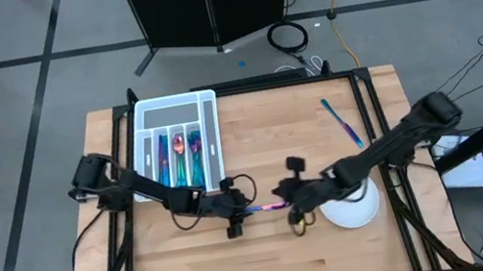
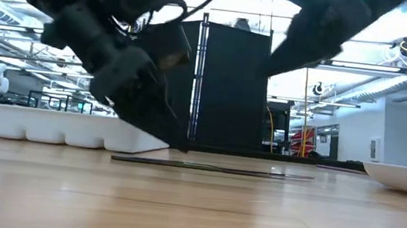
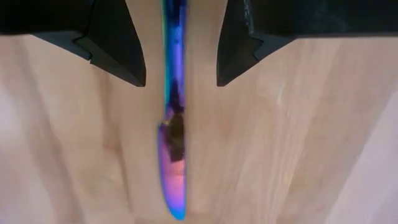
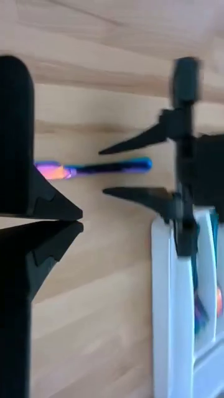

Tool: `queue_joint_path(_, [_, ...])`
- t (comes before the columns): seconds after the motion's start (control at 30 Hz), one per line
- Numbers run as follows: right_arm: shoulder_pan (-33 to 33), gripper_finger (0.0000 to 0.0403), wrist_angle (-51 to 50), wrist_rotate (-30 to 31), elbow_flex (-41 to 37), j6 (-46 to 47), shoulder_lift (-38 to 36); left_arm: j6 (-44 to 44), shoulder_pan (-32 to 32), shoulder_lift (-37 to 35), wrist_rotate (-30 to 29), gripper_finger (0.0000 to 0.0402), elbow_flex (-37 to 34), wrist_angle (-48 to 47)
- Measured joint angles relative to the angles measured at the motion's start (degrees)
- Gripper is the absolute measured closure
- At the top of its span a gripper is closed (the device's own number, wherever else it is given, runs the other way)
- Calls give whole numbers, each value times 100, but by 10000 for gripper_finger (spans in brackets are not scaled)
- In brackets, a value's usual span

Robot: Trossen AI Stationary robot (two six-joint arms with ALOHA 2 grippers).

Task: Sort silverware
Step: Put the iridescent knife into the white silverware tray

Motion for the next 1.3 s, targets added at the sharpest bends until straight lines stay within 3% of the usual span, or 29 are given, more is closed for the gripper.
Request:
queue_joint_path(0.13, [81, 403, 427, 292, -731, 288, -625, 256, 26, 303, 20, 208, 189, 345])
queue_joint_path(0.33, [75, 403, 1080, 301, -1486, 434, -1057, 302, 87, 588, 44, 255, 442, 384])
queue_joint_path(0.53, [75, 403, 1225, 273, -1543, 425, -1107, 274, 94, 744, 41, 290, 461, 381])
queue_joint_path(1.0, [75, 403, 1282, 248, -1540, 403, -1107, 269, 101, 879, 217, 299, 469, 428])
queue_joint_path(1.3, [75, 403, 1278, 248, -1540, 401, -1107, 258, 101, 884, 199, 358, 470, 413])
